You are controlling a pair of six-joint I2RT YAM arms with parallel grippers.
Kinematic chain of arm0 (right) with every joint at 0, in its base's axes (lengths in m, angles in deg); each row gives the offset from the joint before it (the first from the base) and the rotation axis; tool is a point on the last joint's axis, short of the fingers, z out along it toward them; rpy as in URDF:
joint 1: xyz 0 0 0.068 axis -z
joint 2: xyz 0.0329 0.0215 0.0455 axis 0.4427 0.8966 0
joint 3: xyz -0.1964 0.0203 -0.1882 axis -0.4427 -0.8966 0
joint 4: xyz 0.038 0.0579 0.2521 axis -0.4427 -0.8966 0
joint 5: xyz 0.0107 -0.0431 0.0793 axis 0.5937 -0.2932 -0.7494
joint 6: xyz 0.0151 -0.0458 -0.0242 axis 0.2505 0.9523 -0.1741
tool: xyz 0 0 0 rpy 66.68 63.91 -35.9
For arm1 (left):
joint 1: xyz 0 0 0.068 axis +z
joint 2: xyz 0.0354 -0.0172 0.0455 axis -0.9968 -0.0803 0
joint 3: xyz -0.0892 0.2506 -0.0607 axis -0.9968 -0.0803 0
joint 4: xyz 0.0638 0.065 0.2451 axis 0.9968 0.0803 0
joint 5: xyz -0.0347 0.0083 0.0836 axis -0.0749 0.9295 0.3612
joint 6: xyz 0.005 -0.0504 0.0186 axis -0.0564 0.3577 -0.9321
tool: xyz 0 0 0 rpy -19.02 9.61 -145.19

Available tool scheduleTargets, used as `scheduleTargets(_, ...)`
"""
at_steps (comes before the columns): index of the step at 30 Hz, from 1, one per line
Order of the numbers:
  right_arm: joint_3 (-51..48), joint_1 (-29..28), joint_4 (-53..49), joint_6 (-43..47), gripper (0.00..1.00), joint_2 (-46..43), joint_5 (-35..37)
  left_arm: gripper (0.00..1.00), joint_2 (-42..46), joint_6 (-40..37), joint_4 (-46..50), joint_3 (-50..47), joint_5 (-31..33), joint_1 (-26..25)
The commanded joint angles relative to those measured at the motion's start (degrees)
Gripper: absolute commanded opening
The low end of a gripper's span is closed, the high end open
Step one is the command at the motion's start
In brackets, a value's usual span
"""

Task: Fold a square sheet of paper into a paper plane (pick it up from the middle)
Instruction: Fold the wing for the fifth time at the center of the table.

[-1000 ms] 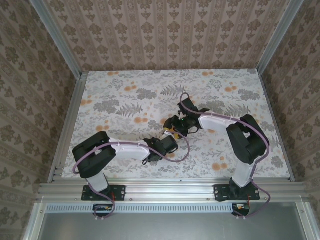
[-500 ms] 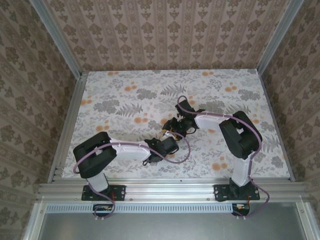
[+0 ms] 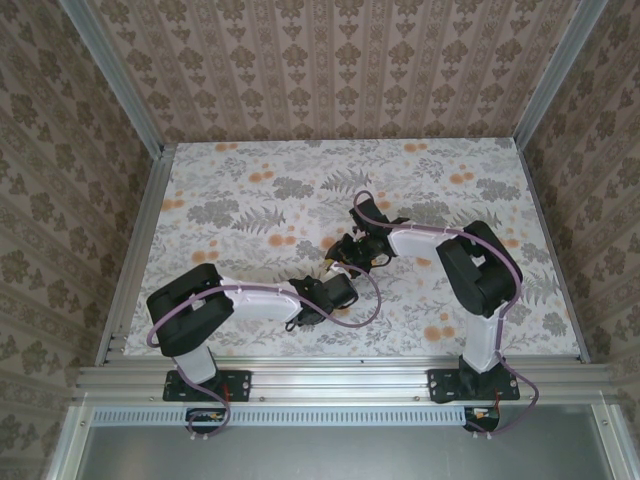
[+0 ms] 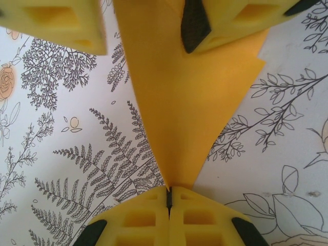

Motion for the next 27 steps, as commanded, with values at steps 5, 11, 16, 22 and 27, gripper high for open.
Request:
scheduleTargets(5, 0.69, -0.25, -2.42, 0.95, 0.27, 1.99, 0.78, 0.00, -1.63, -0.69, 0.99, -0.68, -0.88, -0.58)
scheduleTargets(11, 0.17, -0.09, -3.40, 1.86, 0.13, 1.80, 2.45, 0.00, -1.32, -0.20, 1.33, -0.89, -0.92, -0.57)
scheduleTargets(16, -0.07, 0.09, -4.53, 3.09, 0.08, 1.04, 4.03, 0.00, -0.74, 0.24, 1.60, -1.00, -1.19, -0.45)
scheduleTargets(22, -1.02, 0.59, -3.62, 4.26, 0.08, 0.56, 4.26, 0.02, 0.14, 1.38, 1.93, -1.21, -2.31, -0.01)
scheduleTargets(27, -2.48, 1.05, -1.47, 6.13, 0.04, 0.48, 3.99, 0.24, 5.52, 3.25, 1.33, -3.38, -8.65, 1.77)
